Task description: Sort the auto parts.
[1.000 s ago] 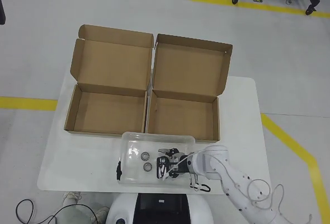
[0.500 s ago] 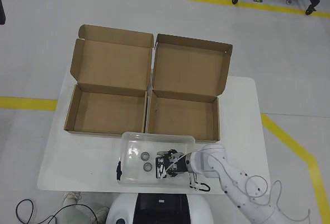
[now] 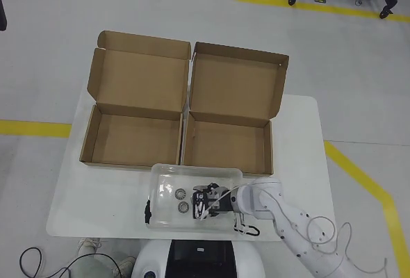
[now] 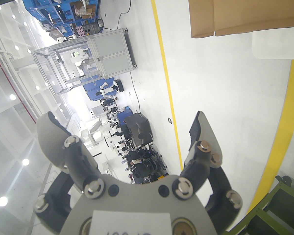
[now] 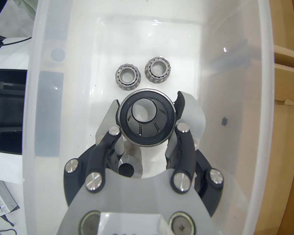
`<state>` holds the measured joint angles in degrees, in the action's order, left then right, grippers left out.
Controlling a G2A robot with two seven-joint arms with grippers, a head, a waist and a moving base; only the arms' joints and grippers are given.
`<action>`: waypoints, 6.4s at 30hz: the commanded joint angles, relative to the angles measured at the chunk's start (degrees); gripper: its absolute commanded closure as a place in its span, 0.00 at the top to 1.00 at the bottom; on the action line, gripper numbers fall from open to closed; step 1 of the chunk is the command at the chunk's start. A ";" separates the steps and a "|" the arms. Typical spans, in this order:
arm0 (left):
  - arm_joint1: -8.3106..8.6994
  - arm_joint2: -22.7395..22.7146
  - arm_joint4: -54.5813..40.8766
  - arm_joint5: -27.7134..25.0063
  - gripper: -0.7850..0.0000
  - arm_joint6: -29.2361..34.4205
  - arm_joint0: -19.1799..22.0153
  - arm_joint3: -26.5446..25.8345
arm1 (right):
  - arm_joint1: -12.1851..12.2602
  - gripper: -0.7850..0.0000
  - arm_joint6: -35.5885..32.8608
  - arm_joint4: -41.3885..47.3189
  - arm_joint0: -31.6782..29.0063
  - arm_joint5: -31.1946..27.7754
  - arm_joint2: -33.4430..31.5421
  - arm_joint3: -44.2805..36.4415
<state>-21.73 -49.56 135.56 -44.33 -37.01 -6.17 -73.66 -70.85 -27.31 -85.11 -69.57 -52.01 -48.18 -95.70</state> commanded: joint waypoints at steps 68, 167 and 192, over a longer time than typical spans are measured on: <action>0.00 0.00 0.00 0.00 1.00 0.00 0.00 0.00 | -2.80 0.00 55.01 12.55 17.55 9.84 -10.38 -1.72; 0.00 0.00 0.00 0.00 1.00 0.00 0.00 0.00 | -11.02 0.92 8.96 16.20 39.36 3.57 12.04 46.13; 0.00 0.00 0.00 0.00 1.00 0.00 0.00 0.00 | -1.59 1.00 -2.58 13.98 22.02 -0.10 -6.57 4.85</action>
<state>-21.73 -49.56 135.56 -44.33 -37.01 -6.17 -73.66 -72.61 -29.73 -71.26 -46.85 -51.87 -54.56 -89.79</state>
